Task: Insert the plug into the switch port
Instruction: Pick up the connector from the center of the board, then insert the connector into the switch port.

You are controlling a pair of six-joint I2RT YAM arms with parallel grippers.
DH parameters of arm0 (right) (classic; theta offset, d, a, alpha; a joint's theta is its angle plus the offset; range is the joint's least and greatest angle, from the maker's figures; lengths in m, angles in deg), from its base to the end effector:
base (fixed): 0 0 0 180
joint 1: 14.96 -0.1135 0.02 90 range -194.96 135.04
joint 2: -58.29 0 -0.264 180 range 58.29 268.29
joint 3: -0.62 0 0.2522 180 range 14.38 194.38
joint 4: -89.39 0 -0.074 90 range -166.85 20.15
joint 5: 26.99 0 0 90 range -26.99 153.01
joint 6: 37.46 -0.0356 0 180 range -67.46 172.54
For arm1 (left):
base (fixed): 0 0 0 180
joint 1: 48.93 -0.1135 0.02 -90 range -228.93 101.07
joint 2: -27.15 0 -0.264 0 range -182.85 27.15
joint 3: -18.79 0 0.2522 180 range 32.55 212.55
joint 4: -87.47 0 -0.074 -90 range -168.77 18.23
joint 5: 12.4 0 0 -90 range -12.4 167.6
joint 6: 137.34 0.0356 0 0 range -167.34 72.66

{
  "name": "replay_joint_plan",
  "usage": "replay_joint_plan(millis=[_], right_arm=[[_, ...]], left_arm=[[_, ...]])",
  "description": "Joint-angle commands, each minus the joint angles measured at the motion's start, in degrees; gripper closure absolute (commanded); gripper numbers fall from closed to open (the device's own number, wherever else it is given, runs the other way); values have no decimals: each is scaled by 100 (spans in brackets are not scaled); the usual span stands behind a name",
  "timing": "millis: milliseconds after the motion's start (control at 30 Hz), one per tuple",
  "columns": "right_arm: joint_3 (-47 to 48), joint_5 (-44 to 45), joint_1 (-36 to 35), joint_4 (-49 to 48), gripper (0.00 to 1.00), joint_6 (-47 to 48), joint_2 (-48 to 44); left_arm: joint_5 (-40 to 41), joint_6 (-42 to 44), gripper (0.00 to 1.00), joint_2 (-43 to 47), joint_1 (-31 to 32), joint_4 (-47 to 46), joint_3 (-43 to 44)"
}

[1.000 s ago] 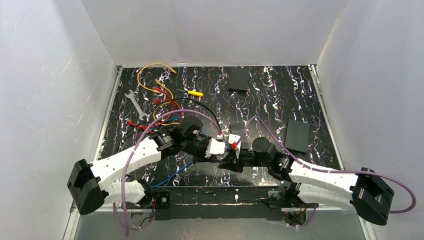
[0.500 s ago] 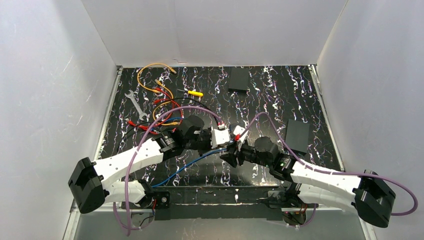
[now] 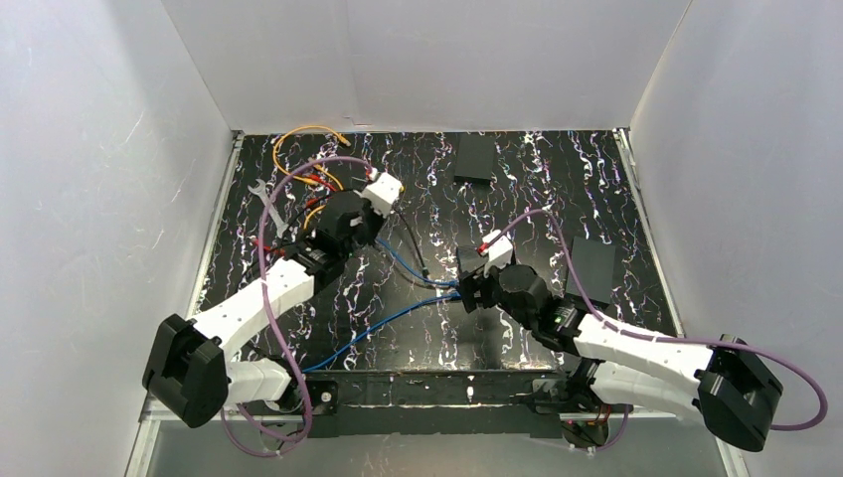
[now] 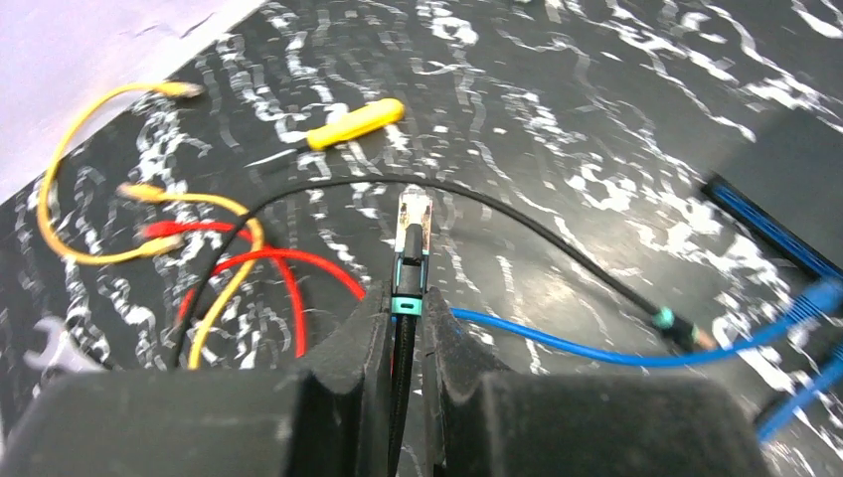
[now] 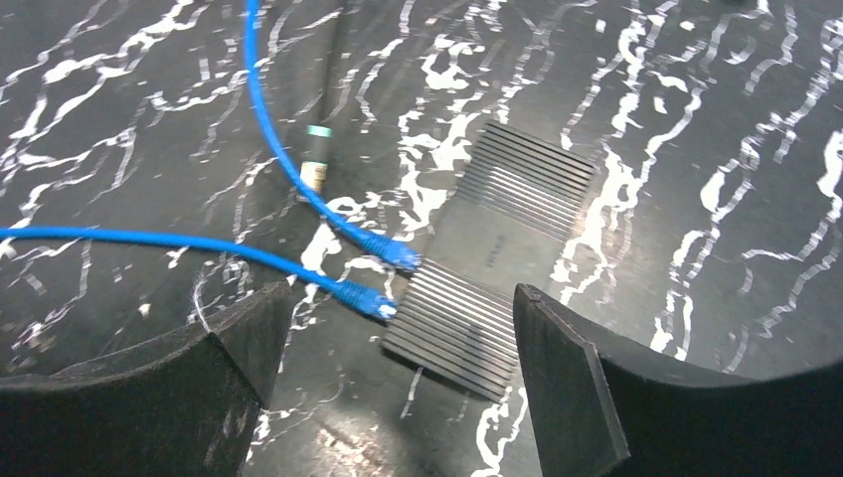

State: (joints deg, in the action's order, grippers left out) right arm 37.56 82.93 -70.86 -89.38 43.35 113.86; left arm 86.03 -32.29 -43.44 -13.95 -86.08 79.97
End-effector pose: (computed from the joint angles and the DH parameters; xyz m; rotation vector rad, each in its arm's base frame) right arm 0.1282 0.1678 0.2142 -0.5397 1.8425 0.4376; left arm 0.2374 -0.1598 0.2914 0.6863 1.7135 -0.1072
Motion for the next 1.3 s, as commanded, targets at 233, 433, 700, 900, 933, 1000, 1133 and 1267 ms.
replay_joint_plan(millis=[233,433,700,900,933,1000,1133,1267], right_arm=[[435,339,1041,249,11,-684,277],[769,-191,1548,357,11,-852,864],[1259,-1032,2076,467,12,-1067,1676],[1551,-1659,2425,544,13,-1117,2220],[1565,-1772,2494,525,13,-1138,2297],[1571,-1941,2602,468,14,-1197,2416],[1545,-2335,2802,348,14,-1242,2628],[1461,-2665,2956,157,14,-1286,2769]], left_arm=[[863,-872,100,126,-976,-303,505],[-913,-1066,100,-256,-731,-335,301],[-1840,-299,100,-915,196,-446,45],[-2427,-195,100,-1356,520,-557,-49],[-2481,-194,100,-1426,566,-579,-61],[-2501,-236,100,-1566,681,-662,-81],[-2463,-294,100,-1895,905,-884,-105],[-2407,-345,100,-2144,1061,-1037,-142]])
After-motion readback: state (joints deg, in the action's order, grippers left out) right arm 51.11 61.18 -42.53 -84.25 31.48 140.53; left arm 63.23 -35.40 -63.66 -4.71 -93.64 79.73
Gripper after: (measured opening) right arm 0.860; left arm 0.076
